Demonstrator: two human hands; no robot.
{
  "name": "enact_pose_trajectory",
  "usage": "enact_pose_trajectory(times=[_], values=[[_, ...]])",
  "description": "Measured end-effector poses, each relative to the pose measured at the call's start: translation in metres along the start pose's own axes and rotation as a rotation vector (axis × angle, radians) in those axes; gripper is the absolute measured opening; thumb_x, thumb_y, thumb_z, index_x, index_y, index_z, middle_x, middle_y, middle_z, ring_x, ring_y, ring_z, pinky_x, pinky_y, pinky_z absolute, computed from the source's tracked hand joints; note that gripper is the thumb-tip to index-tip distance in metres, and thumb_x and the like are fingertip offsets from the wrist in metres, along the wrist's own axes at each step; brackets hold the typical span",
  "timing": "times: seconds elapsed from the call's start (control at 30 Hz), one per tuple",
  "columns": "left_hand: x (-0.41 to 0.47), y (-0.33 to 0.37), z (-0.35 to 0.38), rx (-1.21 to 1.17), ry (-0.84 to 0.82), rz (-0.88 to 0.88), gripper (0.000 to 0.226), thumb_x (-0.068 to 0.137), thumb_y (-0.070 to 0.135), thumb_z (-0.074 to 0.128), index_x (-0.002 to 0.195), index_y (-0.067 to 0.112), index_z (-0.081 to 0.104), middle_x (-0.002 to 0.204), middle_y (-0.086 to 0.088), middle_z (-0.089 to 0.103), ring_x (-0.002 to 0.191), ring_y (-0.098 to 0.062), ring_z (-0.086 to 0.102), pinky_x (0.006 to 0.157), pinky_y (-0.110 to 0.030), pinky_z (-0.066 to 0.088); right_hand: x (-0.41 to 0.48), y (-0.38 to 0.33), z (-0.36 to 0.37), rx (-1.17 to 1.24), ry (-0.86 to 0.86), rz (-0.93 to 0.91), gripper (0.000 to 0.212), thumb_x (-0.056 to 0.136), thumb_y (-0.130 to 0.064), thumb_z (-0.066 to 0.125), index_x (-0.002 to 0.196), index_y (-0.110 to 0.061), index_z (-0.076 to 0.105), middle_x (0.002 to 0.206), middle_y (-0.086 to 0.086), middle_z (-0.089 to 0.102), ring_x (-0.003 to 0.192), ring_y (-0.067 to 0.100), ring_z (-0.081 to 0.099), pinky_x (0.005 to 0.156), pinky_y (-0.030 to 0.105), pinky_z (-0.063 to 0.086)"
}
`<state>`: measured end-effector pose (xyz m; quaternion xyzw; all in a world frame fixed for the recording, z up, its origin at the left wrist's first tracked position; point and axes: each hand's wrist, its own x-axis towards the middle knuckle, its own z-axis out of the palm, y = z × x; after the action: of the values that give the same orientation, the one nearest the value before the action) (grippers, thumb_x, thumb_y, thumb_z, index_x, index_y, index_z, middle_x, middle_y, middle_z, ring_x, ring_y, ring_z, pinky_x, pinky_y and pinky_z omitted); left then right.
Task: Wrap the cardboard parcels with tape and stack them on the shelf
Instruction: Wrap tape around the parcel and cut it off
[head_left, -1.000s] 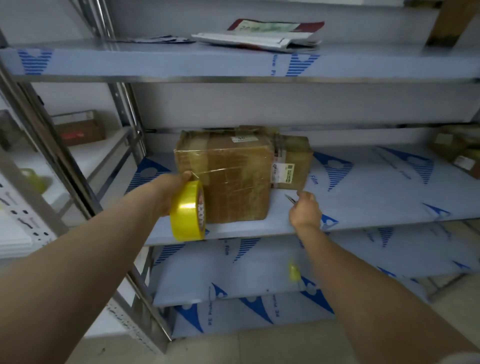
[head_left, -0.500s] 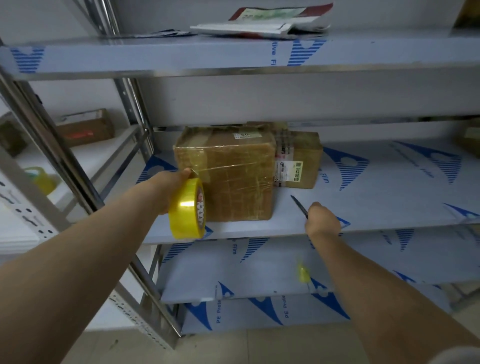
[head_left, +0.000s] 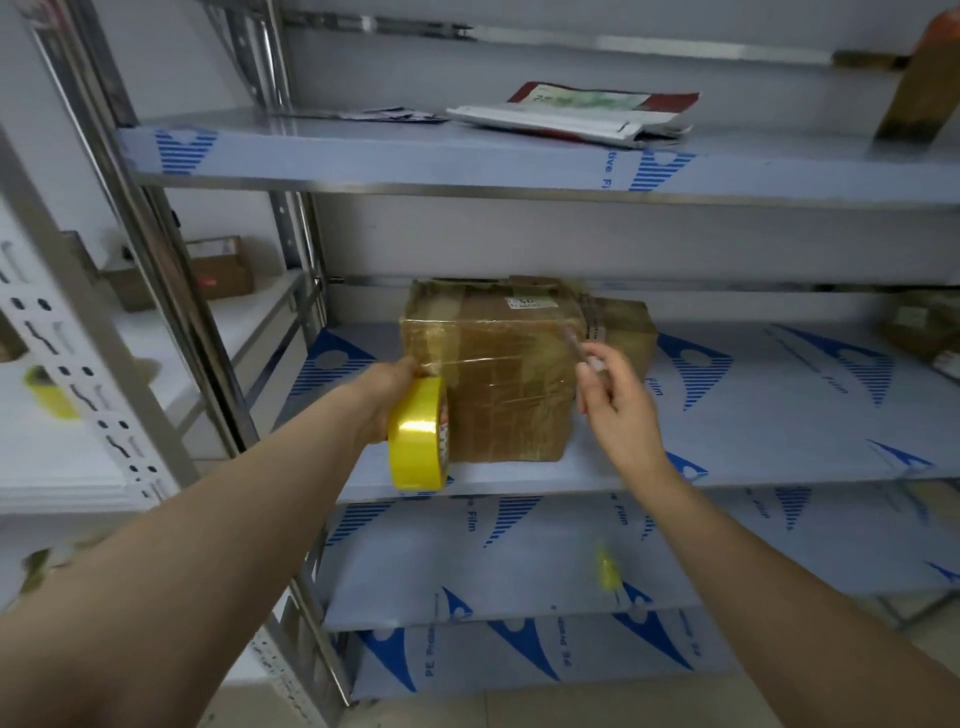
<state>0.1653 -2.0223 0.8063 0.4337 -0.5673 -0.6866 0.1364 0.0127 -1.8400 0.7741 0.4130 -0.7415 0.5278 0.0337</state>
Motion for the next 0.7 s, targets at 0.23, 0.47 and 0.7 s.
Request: enact_pose_trajectory(times=[0.23, 0.47, 0.7], values=[[0.001, -0.002, -0.008, 0.044, -0.035, 0.027, 0.019, 0.098, 0.026, 0.05, 0.099, 0.007, 0.053, 0.08, -0.015, 0.063, 0.051, -0.024, 0.066, 0.042, -0.03, 0.052, 0.039, -0.058, 0.032, -0.7, -0.351, -0.257, 0.029, 0.101, -0.037, 0.037, 0.124, -0.028, 0.053, 0.101, -0.006, 0.066, 0.09, 0.017, 0.062, 0.065, 0.032, 0.048], [0.004, 0.0, -0.01, 0.027, -0.049, 0.056, 0.019, 0.1, 0.02, 0.046, 0.091, 0.004, 0.052, 0.064, -0.016, 0.063, 0.038, -0.02, 0.062, 0.035, -0.027, 0.048, 0.054, -0.082, 0.058, -1.03, -0.439, -0.368, 0.03, 0.102, -0.034, 0.036, 0.112, -0.019, 0.059, 0.106, 0.008, 0.064, 0.097, 0.029, 0.061, 0.062, 0.031, 0.032], [0.004, 0.001, -0.012, 0.011, -0.069, 0.062, 0.021, 0.098, 0.022, 0.05, 0.09, 0.003, 0.054, 0.062, -0.015, 0.064, 0.04, -0.02, 0.063, 0.036, -0.027, 0.049, 0.055, -0.093, 0.071, -1.169, -0.465, -0.43, 0.026, 0.091, -0.006, 0.049, 0.11, -0.016, 0.062, 0.107, 0.009, 0.065, 0.096, 0.031, 0.062, 0.062, 0.031, 0.036]])
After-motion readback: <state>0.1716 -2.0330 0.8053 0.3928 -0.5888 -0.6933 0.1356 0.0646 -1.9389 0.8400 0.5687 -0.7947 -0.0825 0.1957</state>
